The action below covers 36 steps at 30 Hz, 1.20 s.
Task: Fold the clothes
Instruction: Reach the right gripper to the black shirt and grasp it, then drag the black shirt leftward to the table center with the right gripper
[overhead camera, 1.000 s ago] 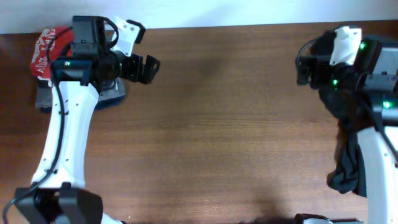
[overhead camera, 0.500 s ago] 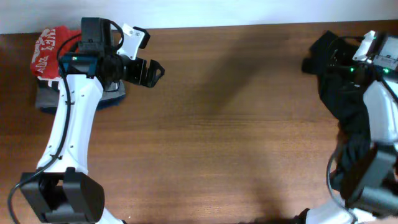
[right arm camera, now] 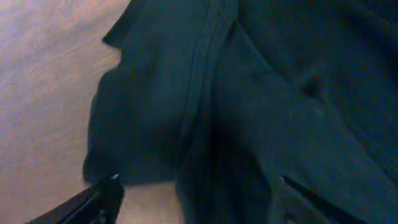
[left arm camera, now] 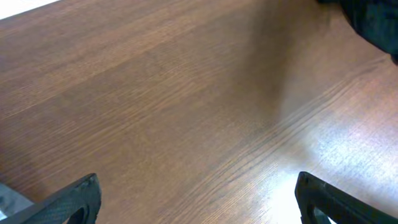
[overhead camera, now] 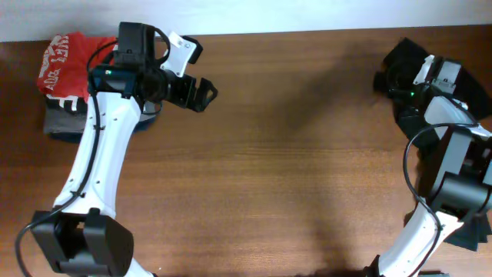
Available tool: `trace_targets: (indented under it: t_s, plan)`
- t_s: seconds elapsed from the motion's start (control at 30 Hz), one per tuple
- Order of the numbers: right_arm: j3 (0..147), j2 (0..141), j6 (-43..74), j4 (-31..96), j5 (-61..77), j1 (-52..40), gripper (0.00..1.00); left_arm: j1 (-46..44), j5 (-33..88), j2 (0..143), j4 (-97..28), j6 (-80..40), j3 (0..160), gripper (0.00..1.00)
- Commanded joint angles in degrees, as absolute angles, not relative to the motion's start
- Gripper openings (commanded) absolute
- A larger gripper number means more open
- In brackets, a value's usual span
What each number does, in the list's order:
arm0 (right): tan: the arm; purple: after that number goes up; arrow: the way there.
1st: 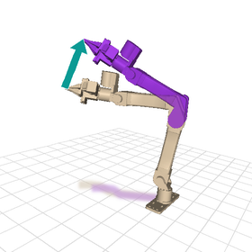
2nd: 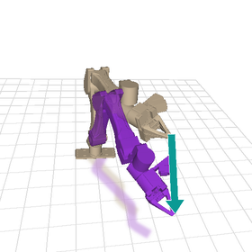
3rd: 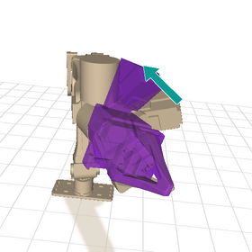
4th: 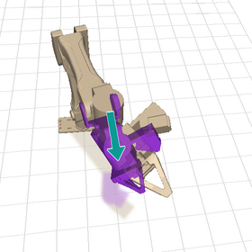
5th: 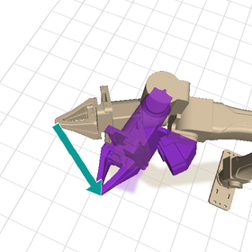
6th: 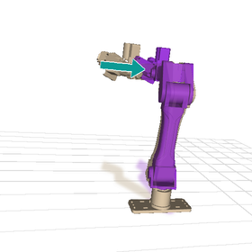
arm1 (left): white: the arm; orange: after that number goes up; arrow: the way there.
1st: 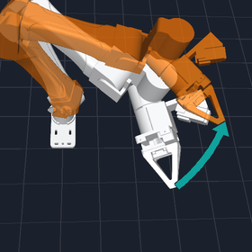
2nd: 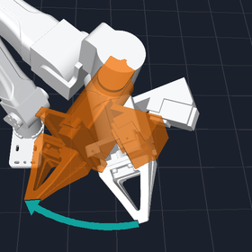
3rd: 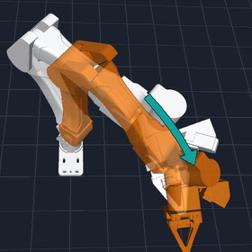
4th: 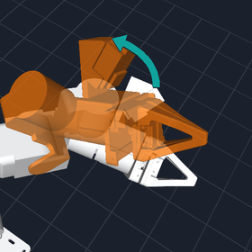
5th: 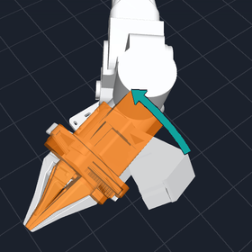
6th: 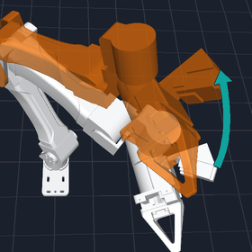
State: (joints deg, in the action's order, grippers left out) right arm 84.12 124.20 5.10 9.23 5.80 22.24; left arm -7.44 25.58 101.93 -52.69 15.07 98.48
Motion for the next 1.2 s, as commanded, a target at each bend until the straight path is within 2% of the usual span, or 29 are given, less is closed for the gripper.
trace_targets:
  t_s: [0.0, 0.03, 0.07, 0.17, 0.4, 0.57, 0.67, 0.9, 1.17]
  plan:
    - [84.97, 127.2, 5.41, 6.26, 5.74, 21.76, 0.68, -7.88, 26.55, 103.61, -52.58, 15.75, 99.26, 0.99]
    - [84.97, 127.61, 5.41, 5.82, 5.74, 21.69, 0.64, -7.88, 26.57, 103.88, -52.58, 15.75, 99.26, 0.99]
    - [84.97, 128.4, 5.43, 5.26, 5.74, 21.56, 0.52, -7.88, 26.57, 104.38, -52.58, 15.75, 99.26, 0.99]
    - [84.97, 129.47, 5.43, 4.84, 5.67, 21.04, 0.31, -7.88, 26.59, 105.21, -52.6, 15.73, 99.26, 0.99]
    - [84.97, 131.26, 5.45, 5.1, 5.56, 19.66, 0.06, -7.88, 25.41, 105.91, -52.53, 15.75, 99.26, 0.99]
    - [86.65, 130.1, 3.81, 8.01, 8.88, 17.47, 0.04, -7.75, 22.02, 105.84, -51.9, 15.73, 99.46, 0.99]
    - [90.74, 128.92, 3.2, 15.31, 11.46, 14.22, 0.04, -7.55, 20.51, 105.84, -51.46, 15.7, 100.77, 0.99]
    - [102.89, 128.7, 1.76, 34.06, 14.13, -0.54, 0.04, -5.45, 18.96, 105.84, -51.24, 15.27, 105.69, 0.99]
    - [108.64, 128.7, 2.66, 39.09, 21.3, -14.26, 0.04, -2.04, 16.62, 105.84, -51.55, 14.2, 106.67, 0.99]
